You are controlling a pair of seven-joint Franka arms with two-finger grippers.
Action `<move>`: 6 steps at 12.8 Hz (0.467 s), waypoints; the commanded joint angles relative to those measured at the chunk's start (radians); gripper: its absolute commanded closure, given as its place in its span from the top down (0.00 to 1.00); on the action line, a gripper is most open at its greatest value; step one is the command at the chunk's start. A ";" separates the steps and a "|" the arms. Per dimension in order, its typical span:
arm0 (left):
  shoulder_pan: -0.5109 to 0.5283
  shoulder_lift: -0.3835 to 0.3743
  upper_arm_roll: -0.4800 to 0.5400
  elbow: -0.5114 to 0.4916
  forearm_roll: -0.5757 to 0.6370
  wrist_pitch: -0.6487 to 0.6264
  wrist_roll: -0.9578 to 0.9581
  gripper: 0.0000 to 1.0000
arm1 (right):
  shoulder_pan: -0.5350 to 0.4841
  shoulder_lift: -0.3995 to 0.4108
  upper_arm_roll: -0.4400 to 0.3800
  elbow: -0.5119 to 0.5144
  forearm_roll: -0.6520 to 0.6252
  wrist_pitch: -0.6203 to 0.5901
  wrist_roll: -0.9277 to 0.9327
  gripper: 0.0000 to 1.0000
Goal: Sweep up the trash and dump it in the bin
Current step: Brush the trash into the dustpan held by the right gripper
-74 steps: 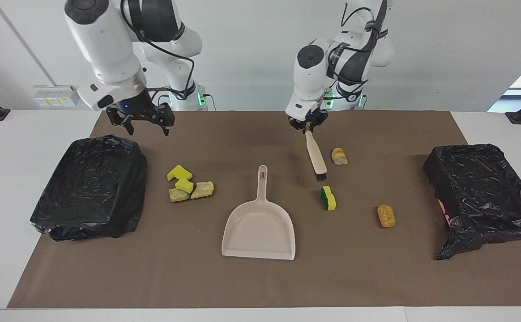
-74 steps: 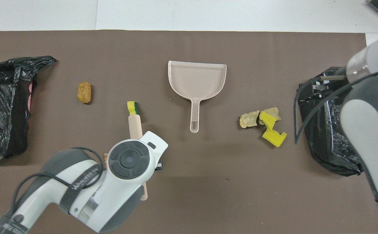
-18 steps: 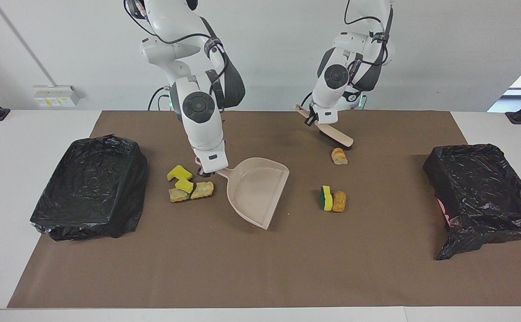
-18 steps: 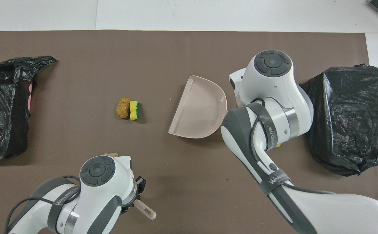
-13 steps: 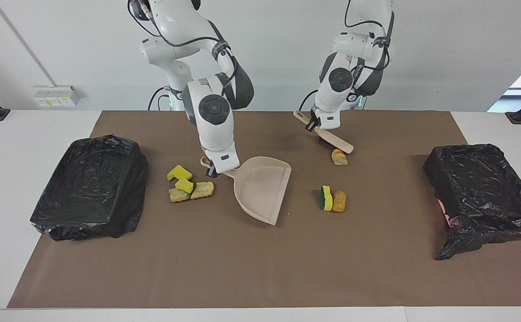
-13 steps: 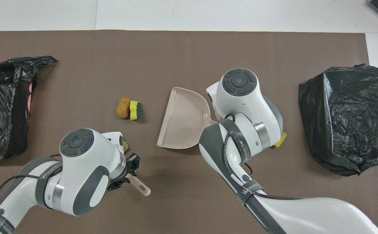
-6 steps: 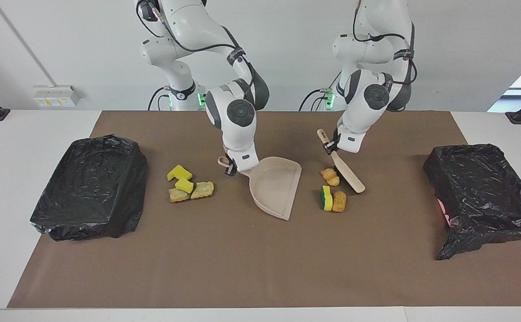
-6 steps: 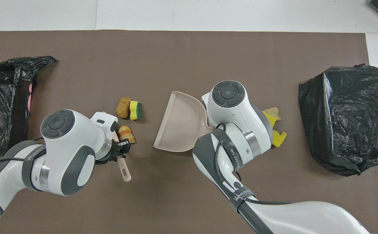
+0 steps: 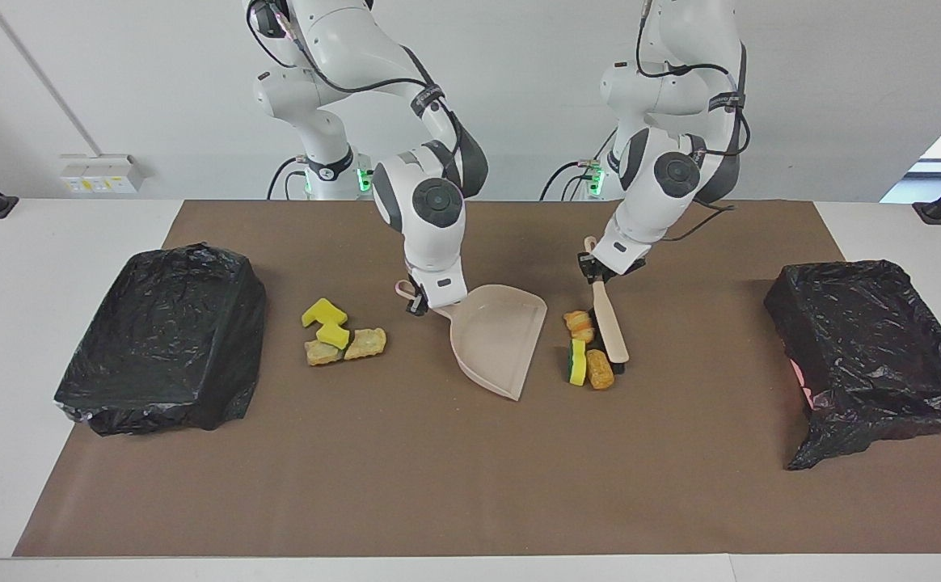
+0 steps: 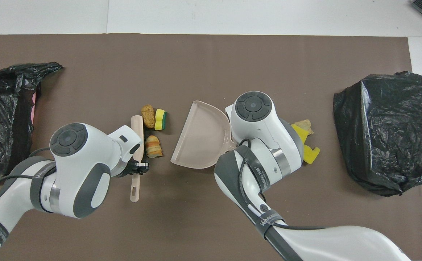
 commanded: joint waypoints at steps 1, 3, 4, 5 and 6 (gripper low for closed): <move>-0.060 0.012 0.003 0.012 0.011 0.030 0.071 0.00 | -0.007 -0.024 0.003 -0.037 -0.003 0.028 0.032 0.00; -0.116 0.012 -0.002 0.016 0.010 0.062 0.068 0.00 | -0.005 -0.024 0.003 -0.037 -0.003 0.030 0.033 0.00; -0.158 0.010 -0.002 0.016 0.008 0.086 0.067 0.00 | -0.007 -0.024 0.003 -0.037 -0.003 0.030 0.033 0.00; -0.191 0.010 -0.002 0.019 0.005 0.094 0.062 0.00 | -0.005 -0.024 0.003 -0.037 -0.003 0.030 0.033 0.00; -0.218 0.012 -0.002 0.031 0.002 0.097 0.056 0.00 | -0.007 -0.024 0.003 -0.037 -0.003 0.030 0.033 0.00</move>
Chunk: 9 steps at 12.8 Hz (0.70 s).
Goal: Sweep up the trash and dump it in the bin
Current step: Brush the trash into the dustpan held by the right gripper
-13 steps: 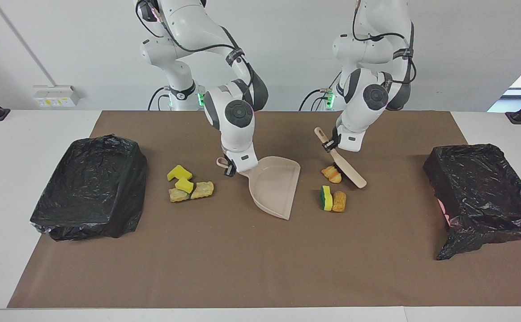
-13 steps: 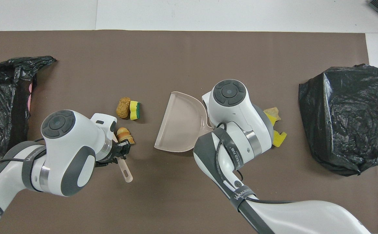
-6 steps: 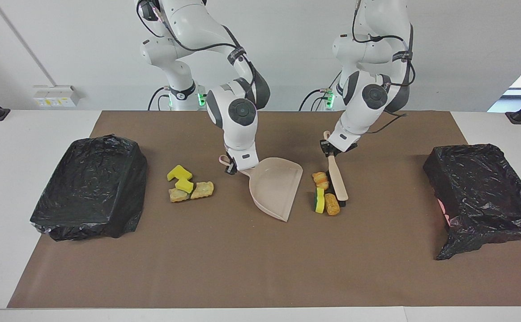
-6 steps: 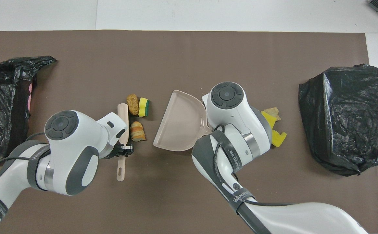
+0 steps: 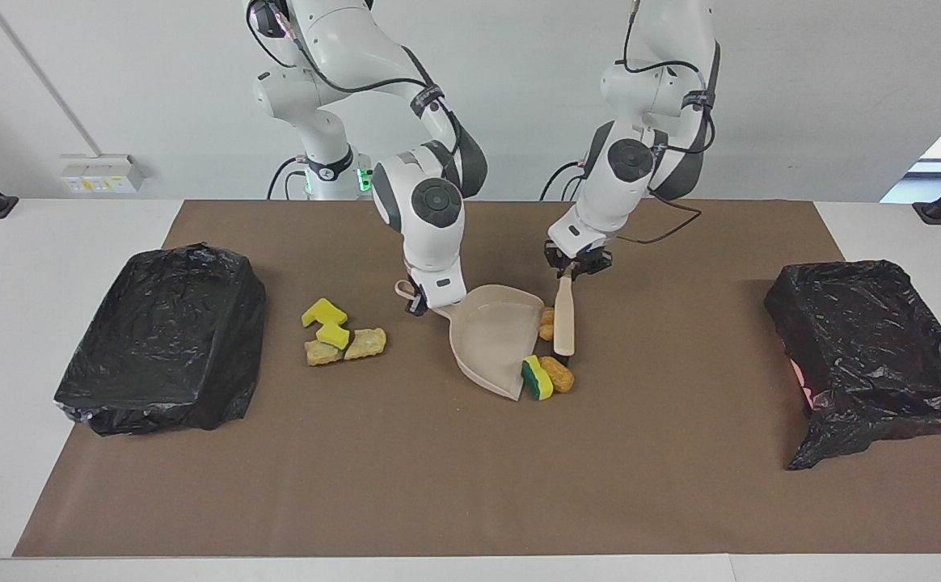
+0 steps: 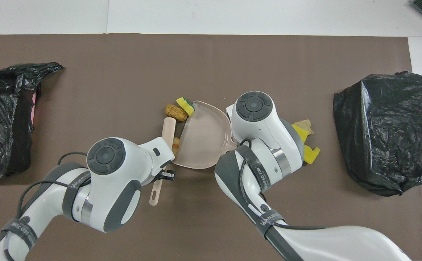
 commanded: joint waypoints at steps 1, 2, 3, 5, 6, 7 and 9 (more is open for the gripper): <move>-0.080 0.014 0.007 0.044 -0.002 0.011 -0.008 0.00 | -0.006 -0.023 0.005 -0.035 -0.003 0.028 0.032 0.00; -0.101 0.021 0.009 0.076 -0.002 -0.004 -0.014 0.00 | -0.006 -0.028 0.005 -0.043 -0.003 0.031 0.035 0.00; -0.101 0.028 0.010 0.109 -0.002 -0.018 -0.014 0.00 | -0.006 -0.028 0.005 -0.043 -0.003 0.031 0.035 0.00; -0.083 0.026 0.015 0.174 -0.002 -0.113 -0.011 0.00 | -0.006 -0.028 0.005 -0.045 -0.003 0.031 0.035 0.00; -0.066 0.038 0.016 0.212 -0.002 -0.145 -0.010 0.00 | -0.006 -0.028 0.005 -0.045 -0.003 0.031 0.035 0.00; -0.037 0.055 0.018 0.229 0.001 -0.149 -0.008 0.00 | -0.006 -0.028 0.005 -0.045 -0.003 0.031 0.035 0.00; 0.026 0.078 0.018 0.255 0.011 -0.169 0.006 0.00 | -0.006 -0.028 0.005 -0.045 -0.003 0.031 0.036 0.00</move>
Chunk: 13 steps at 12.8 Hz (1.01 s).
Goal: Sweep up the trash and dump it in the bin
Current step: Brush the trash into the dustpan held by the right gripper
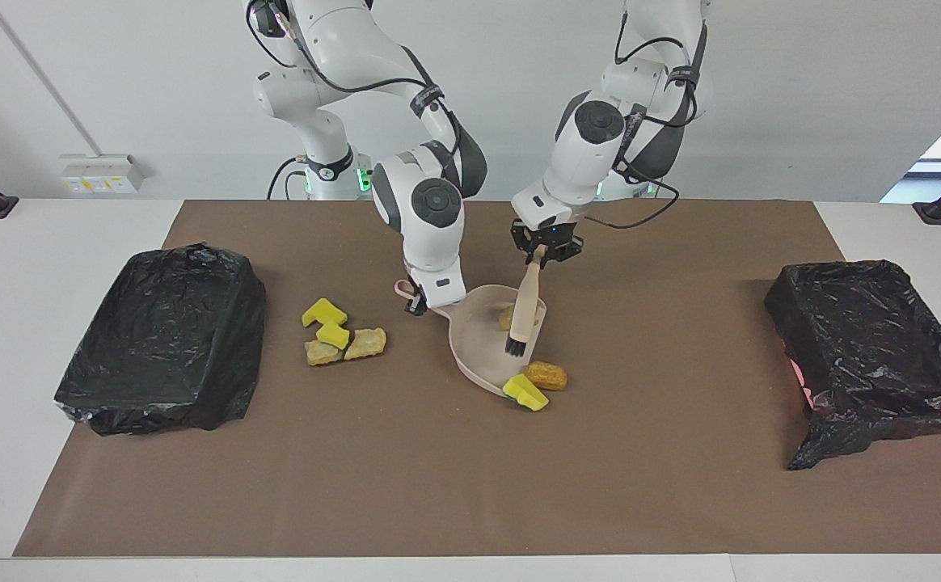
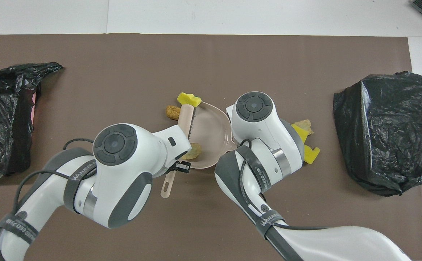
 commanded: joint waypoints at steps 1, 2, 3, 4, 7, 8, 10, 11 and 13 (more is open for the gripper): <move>0.094 0.069 -0.003 0.085 0.012 -0.042 0.023 0.00 | -0.006 -0.026 0.005 -0.041 -0.003 0.030 0.034 0.00; 0.137 0.095 -0.003 0.117 0.016 -0.048 0.061 0.00 | -0.006 -0.026 0.005 -0.041 -0.003 0.030 0.039 0.00; 0.164 0.122 -0.003 0.161 0.071 -0.062 0.123 0.00 | -0.006 -0.028 0.005 -0.041 -0.003 0.030 0.043 0.00; 0.174 0.167 -0.004 0.203 0.137 -0.065 0.157 0.00 | -0.006 -0.028 0.005 -0.041 -0.003 0.030 0.043 0.00; 0.238 0.259 -0.004 0.275 0.191 -0.068 0.330 0.00 | -0.006 -0.029 0.005 -0.048 -0.003 0.035 0.048 0.00; 0.244 0.284 -0.004 0.299 0.194 -0.068 0.383 0.00 | -0.005 -0.029 0.005 -0.048 -0.003 0.035 0.050 0.00; 0.255 0.339 -0.004 0.341 0.194 -0.080 0.397 0.00 | -0.006 -0.028 0.005 -0.048 -0.003 0.035 0.050 0.00; 0.247 0.342 -0.007 0.335 0.194 -0.082 0.399 0.00 | -0.005 -0.028 0.005 -0.048 -0.003 0.035 0.050 0.00; 0.223 0.342 -0.015 0.329 0.193 -0.077 0.415 0.00 | -0.006 -0.029 0.005 -0.048 -0.003 0.035 0.051 0.00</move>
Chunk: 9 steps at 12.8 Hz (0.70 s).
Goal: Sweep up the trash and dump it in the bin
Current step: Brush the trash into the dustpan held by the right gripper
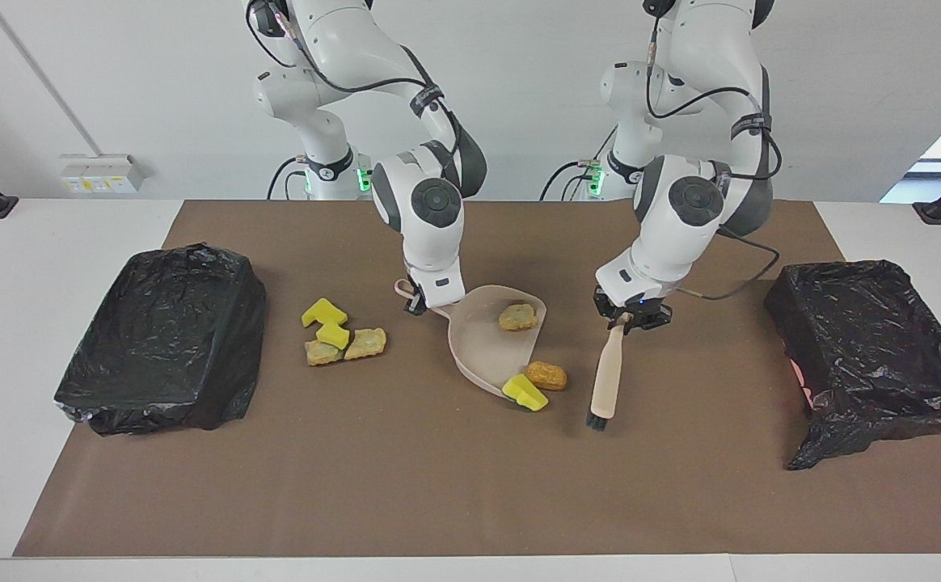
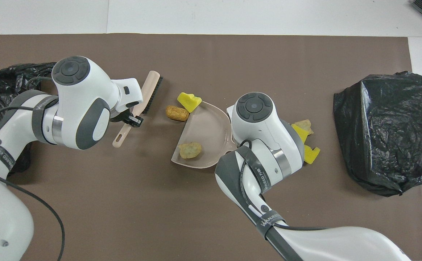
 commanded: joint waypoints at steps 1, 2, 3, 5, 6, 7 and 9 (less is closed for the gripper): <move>-0.059 0.005 -0.009 0.022 0.012 -0.031 0.021 0.00 | -0.006 -0.027 0.005 -0.044 -0.003 0.035 0.036 0.00; -0.073 -0.001 -0.010 0.017 0.011 -0.040 0.022 0.00 | -0.006 -0.027 0.005 -0.044 -0.002 0.035 0.036 0.00; -0.099 -0.005 -0.012 0.008 0.011 -0.040 0.022 0.00 | -0.006 -0.025 0.005 -0.044 -0.002 0.035 0.036 0.00; -0.143 -0.017 -0.015 0.002 0.008 -0.063 0.024 0.00 | -0.006 -0.027 0.005 -0.044 -0.002 0.035 0.034 0.00; -0.166 -0.023 -0.015 0.002 0.006 -0.093 0.024 0.00 | -0.006 -0.027 0.005 -0.044 -0.002 0.035 0.036 0.00; -0.173 -0.027 -0.017 0.002 0.006 -0.127 0.024 0.00 | -0.006 -0.027 0.005 -0.044 -0.002 0.035 0.036 0.00; -0.171 -0.041 -0.027 0.007 0.004 -0.175 0.024 0.00 | -0.006 -0.027 0.005 -0.044 -0.002 0.035 0.034 0.00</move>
